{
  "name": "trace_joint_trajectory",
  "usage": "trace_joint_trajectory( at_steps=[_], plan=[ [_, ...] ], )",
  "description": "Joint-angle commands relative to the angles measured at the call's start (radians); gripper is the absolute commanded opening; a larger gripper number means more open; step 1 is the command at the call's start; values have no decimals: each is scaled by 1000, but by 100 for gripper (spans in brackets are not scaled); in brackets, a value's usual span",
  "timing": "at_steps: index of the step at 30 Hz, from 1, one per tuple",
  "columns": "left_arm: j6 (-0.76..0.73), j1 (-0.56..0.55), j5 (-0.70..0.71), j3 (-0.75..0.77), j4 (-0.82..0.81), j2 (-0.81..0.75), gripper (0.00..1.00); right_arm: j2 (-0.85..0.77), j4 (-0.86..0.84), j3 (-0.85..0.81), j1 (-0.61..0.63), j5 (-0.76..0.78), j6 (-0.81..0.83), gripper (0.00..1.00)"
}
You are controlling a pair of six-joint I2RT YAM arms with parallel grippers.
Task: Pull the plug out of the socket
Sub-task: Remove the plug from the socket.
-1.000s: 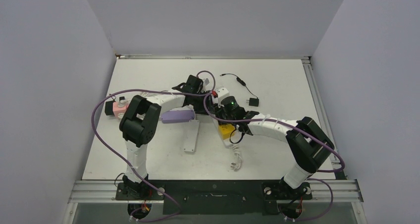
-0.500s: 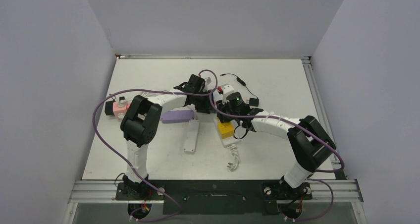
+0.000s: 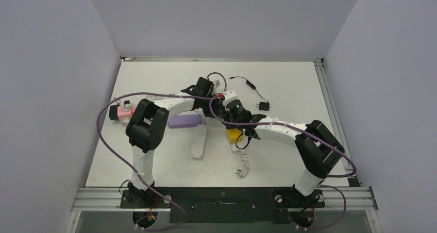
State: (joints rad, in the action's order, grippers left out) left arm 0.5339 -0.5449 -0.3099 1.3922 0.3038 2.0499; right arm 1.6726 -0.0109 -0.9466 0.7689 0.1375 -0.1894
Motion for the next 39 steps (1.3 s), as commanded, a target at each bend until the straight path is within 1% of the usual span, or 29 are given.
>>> trace_joint_trajectory(
  at_steps=[1, 6, 12, 16, 23, 30, 33, 39],
  plan=[
    [-62, -31, 110, -12, 49, 87, 38, 40, -5, -28, 26, -8, 15, 5],
    [-64, -32, 114, -12, 50, 90, 38, 25, -24, -12, 6, -45, -9, 5],
    [-68, -32, 122, -10, 55, 107, 38, -26, -80, 44, -89, -201, -70, 5],
    [-68, -36, 124, -10, 54, 106, 38, -44, -93, 63, -118, -229, -83, 5],
    [-69, -42, 126, -10, 56, 113, 38, -51, -88, 65, -108, -195, -68, 5],
    [-71, -44, 127, -9, 58, 118, 38, -51, -60, 39, -33, -65, -27, 5],
    [-73, -44, 127, -8, 59, 119, 38, -53, -63, 37, -6, -47, -13, 5],
    [-74, -44, 131, -7, 63, 124, 38, -52, -63, 38, 2, -26, -6, 5]
  ],
)
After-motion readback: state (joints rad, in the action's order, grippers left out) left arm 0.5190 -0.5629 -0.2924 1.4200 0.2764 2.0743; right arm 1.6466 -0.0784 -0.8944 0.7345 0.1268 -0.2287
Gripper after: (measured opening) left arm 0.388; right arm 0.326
